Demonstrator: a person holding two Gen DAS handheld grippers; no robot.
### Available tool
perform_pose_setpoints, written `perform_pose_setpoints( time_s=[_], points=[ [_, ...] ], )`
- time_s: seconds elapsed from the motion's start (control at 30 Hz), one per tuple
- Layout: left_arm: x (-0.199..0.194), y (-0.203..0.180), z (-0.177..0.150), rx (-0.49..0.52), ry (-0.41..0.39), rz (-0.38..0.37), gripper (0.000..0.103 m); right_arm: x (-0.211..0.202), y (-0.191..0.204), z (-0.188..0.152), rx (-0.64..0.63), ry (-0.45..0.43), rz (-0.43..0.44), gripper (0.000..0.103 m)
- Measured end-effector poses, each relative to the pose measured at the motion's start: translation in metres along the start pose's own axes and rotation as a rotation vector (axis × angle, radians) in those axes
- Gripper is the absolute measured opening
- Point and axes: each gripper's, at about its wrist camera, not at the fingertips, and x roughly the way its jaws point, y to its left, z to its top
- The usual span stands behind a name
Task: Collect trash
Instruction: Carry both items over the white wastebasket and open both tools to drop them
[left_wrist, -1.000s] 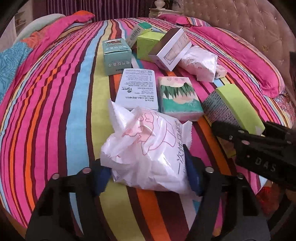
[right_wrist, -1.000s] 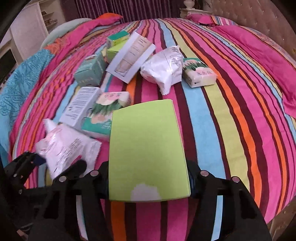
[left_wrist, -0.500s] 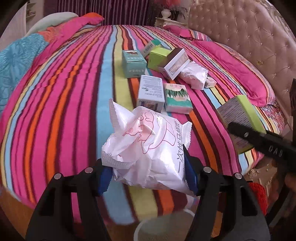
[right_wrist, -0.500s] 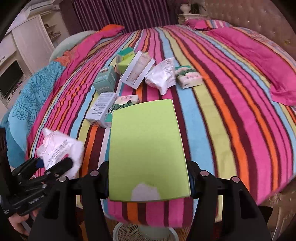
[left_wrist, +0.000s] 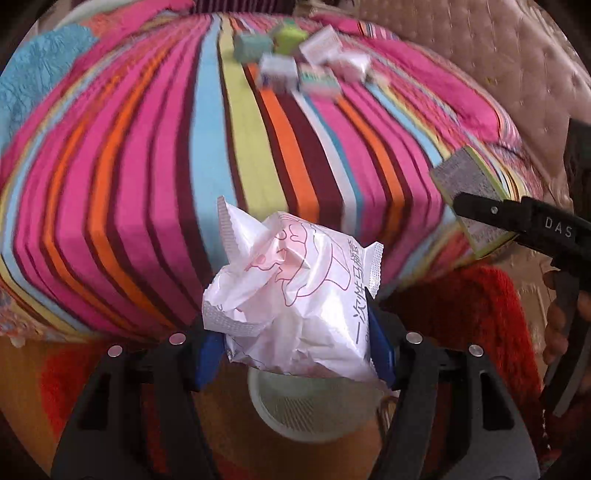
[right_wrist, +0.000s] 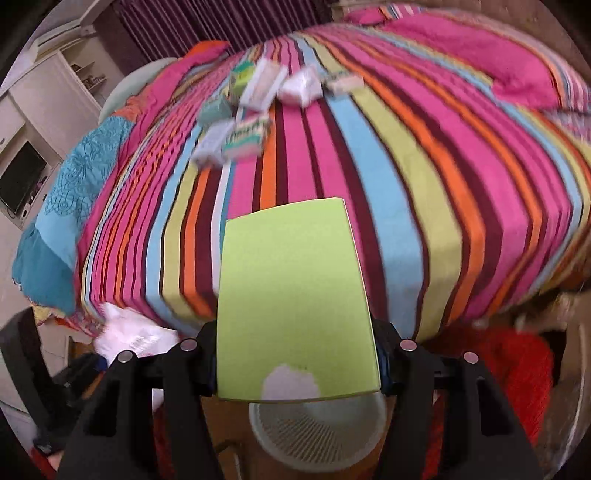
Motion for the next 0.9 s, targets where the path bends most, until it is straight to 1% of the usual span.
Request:
perform_pose_setpoints(
  time_s=[0.07,0.13,0.27,0.37,0.5,0.57,0.67,0.77,0.87,0.9],
  points=[
    [0.013,-0.006,-0.009,0.017,0.041,0.001,0.064,0.005,0.0,-0.014,0.026,0.038,0.017,0.057],
    [0.022,-0.009,-0.018,0.032,0.064,0.014,0.064,0.013,-0.003,-0.029,0.049,0.087,0.035,0.057],
    [0.044,-0.012,-0.032,0.019,0.141,-0.007,0.064,0.037,-0.014,-0.054,0.093,0.205,0.029,0.057],
    [0.059,-0.013,-0.039,0.014,0.214,-0.021,0.064,0.054,-0.021,-0.062,0.135,0.282,0.038,0.057],
    [0.085,-0.014,-0.051,-0.011,0.33,-0.059,0.064,0.08,-0.026,-0.068,0.179,0.383,0.058,0.057],
    [0.1,-0.01,-0.057,-0.038,0.393,-0.069,0.064,0.098,-0.03,-0.073,0.215,0.449,0.069,0.057],
    [0.12,-0.007,-0.063,-0.074,0.466,-0.078,0.064,0.119,-0.037,-0.076,0.278,0.524,0.078,0.057],
    [0.14,0.003,-0.071,-0.132,0.539,-0.095,0.064,0.135,-0.043,-0.082,0.335,0.572,0.079,0.057],
    [0.155,0.012,-0.079,-0.186,0.609,-0.096,0.064,0.148,-0.052,-0.089,0.372,0.62,0.063,0.057],
    [0.164,0.009,-0.081,-0.196,0.627,-0.093,0.064,0.153,-0.054,-0.098,0.38,0.631,0.052,0.057]
  ],
)
